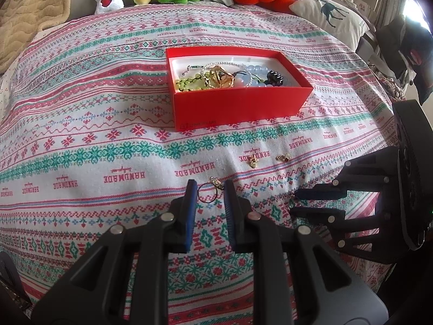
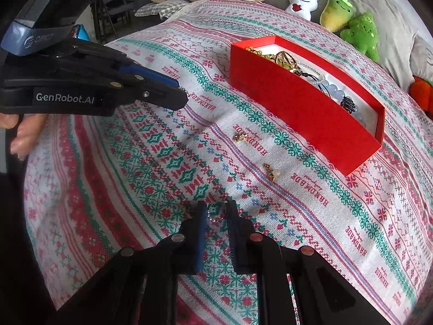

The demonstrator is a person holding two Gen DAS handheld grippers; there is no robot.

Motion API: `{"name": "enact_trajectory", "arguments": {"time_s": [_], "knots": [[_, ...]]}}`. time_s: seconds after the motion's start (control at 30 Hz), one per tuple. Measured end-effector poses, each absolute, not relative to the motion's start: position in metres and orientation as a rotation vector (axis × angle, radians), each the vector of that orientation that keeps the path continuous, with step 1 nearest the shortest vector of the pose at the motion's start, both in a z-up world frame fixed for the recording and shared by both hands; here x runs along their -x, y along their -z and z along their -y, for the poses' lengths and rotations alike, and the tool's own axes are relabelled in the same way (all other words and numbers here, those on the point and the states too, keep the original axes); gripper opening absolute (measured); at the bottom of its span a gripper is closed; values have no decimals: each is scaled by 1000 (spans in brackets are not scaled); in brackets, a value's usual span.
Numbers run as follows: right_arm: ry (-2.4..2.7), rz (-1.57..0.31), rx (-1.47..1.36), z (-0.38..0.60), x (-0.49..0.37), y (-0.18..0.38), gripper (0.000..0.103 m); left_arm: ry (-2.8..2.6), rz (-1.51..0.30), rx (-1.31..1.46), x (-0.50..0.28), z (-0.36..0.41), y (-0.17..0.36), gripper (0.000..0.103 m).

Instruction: Organize jewelry

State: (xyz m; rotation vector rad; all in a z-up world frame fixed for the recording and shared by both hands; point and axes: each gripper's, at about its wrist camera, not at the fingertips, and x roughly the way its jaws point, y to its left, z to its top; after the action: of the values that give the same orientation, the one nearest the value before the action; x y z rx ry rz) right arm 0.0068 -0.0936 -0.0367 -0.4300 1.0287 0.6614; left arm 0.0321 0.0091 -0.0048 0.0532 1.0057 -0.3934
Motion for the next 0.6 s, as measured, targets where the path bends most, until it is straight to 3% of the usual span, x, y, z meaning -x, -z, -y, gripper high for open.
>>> {"name": "enact_trajectory", "arguments": {"time_s": [0.07, 0.37, 0.53, 0.6], "knots": [[-655, -1026, 411, 96, -7, 33, 6, 395, -1002, -52, -32, -8, 3, 22], [-648, -1008, 363, 100, -10, 19, 5, 405, -991, -50, -36, -7, -3, 22], [-688, -997, 321, 105, -6, 11, 17, 402, -994, -49, -35, -11, -2, 22], [-693, -983, 358, 104, -3, 13, 29, 397, -996, -48, -34, -13, -1, 22]]}}
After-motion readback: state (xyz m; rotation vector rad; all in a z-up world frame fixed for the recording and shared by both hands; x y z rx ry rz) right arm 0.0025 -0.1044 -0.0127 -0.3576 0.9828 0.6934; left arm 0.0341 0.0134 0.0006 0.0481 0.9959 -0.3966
